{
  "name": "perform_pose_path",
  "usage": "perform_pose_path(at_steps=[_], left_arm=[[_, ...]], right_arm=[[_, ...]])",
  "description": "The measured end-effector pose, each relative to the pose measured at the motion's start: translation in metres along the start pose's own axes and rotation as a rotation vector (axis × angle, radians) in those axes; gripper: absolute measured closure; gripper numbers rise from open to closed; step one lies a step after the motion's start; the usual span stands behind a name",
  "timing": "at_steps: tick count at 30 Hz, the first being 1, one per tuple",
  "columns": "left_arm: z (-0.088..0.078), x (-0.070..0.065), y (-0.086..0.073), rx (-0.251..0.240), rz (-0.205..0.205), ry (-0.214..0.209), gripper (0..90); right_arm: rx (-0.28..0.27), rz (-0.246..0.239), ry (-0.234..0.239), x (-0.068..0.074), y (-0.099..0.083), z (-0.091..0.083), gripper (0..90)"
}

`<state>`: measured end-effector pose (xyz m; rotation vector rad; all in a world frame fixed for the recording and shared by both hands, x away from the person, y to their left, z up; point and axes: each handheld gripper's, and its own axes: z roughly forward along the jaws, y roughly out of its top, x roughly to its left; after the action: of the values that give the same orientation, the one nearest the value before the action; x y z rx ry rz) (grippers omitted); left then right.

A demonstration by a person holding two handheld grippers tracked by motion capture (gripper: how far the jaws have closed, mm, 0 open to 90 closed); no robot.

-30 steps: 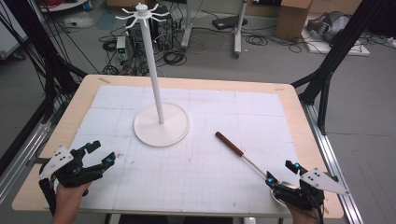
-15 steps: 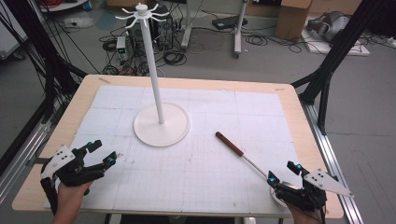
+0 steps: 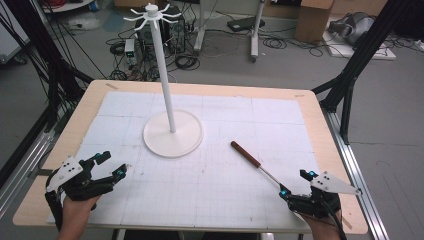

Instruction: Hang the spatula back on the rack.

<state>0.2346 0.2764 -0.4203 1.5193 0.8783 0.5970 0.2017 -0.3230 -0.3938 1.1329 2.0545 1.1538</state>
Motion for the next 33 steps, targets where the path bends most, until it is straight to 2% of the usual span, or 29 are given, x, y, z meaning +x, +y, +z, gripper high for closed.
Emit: perform_pose_path(at_steps=[2, 4, 7, 9, 14, 19, 23, 29, 30, 32, 33], left_arm=[[0.001, -0.001, 0.000, 0.000, 0.002, -0.003, 22.8], [0.003, -0.001, 0.000, 0.001, 0.000, -0.003, 22.8], [0.004, -0.001, 0.000, 0.010, 0.003, -0.009, 22.8], [0.005, -0.001, -0.001, 0.011, 0.003, -0.009, 22.8], [0.003, 0.001, 0.000, 0.005, -0.003, -0.003, 22.9], [0.002, 0.000, -0.001, 0.007, -0.003, -0.003, 23.0], [0.000, 0.001, -0.001, 0.008, -0.004, 0.000, 23.1], [-0.002, 0.002, -0.001, 0.008, -0.006, 0.007, 23.1], [-0.003, 0.002, -0.001, 0.009, -0.005, 0.009, 23.1], [-0.003, 0.002, -0.001, 0.009, -0.009, 0.010, 23.2], [-0.003, 0.003, -0.001, 0.009, -0.008, 0.011, 23.2]], right_arm=[[0.021, -0.007, 0.011, -0.001, 0.000, 0.003, 17.3], [0.073, -0.019, 0.031, -0.003, 0.000, 0.009, 17.7], [0.141, -0.031, 0.059, -0.010, 0.002, 0.020, 25.9], [0.154, -0.036, 0.060, -0.012, 0.002, 0.023, 26.2], [0.268, -0.046, 0.081, -0.022, 0.003, 0.049, 32.3], [0.295, -0.057, 0.101, -0.020, 0.005, 0.059, 36.5], [0.353, -0.099, 0.121, -0.019, 0.007, 0.072, 44.0], [0.393, -0.094, 0.137, -0.020, 0.005, 0.079, 51.8], [0.390, -0.076, 0.146, -0.022, 0.003, 0.079, 54.1], [0.386, -0.075, 0.148, -0.022, 0.002, 0.079, 55.3], [0.385, -0.074, 0.153, -0.023, 0.002, 0.078, 59.8]])
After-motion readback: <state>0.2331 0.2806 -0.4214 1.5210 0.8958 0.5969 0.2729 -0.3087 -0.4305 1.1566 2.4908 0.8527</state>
